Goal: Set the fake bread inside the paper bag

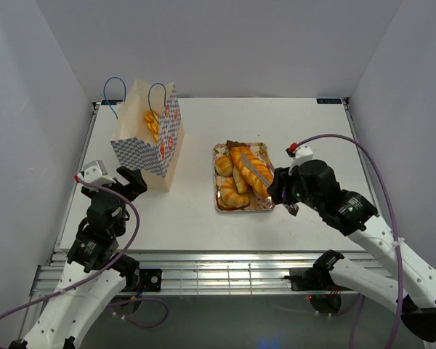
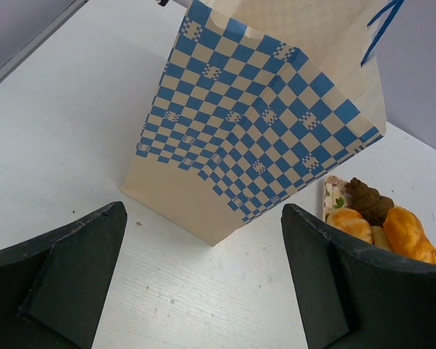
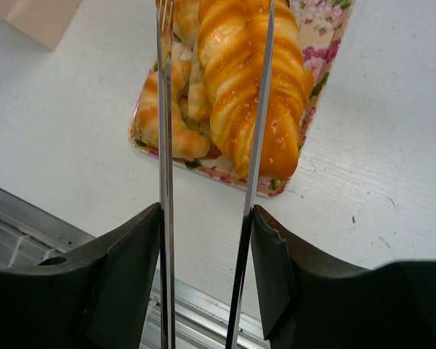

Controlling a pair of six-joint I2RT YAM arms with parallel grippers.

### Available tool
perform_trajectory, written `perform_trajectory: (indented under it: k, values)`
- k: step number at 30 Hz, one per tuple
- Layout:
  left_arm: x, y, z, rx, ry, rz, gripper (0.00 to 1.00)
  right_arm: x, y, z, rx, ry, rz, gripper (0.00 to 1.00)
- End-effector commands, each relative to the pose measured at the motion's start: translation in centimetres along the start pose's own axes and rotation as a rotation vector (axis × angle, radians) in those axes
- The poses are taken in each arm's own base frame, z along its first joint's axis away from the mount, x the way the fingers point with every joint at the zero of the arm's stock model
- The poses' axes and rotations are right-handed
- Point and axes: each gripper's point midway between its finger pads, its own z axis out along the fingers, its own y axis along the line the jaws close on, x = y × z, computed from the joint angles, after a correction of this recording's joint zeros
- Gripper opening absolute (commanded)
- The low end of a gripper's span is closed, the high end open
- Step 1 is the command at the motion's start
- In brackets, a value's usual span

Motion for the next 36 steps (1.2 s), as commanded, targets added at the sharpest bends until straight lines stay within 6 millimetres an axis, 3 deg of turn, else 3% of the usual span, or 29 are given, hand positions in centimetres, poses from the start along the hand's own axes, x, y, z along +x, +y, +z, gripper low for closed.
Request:
perform_trajectory:
  k: [1, 11, 21, 30, 36]
  values:
    - [-0.5, -0.3, -0.3, 0.023, -0.017, -0.006, 0.98, -0.6, 0.1, -0.9, 0.021, 0.000, -0.052, 0.56]
    - [-0.6, -0.3, -0.4, 0.028, -0.021, -0.009, 0.98, 0.8, 1.9, -0.5, 0.089, 0.080, -0.199, 0.57]
    - [-0.6, -0.4, -0.4, 0.036, -0.018, -0.008, 0.98, 1.4, 0.9, 0.6, 0.208, 0.093, -0.254, 0.56]
    - [-0.5, -0.6, -0.4, 0.043, -0.013, -0.006, 0.98, 3.9, 1.3, 1.8, 0.158, 0.138, -0.264, 0.56]
    - [-0.5, -0.6, -0.4, 0.044, -0.011, -0.005, 0.98, 4.3, 1.0, 2.2, 0.171, 0.138, -0.268, 0.57]
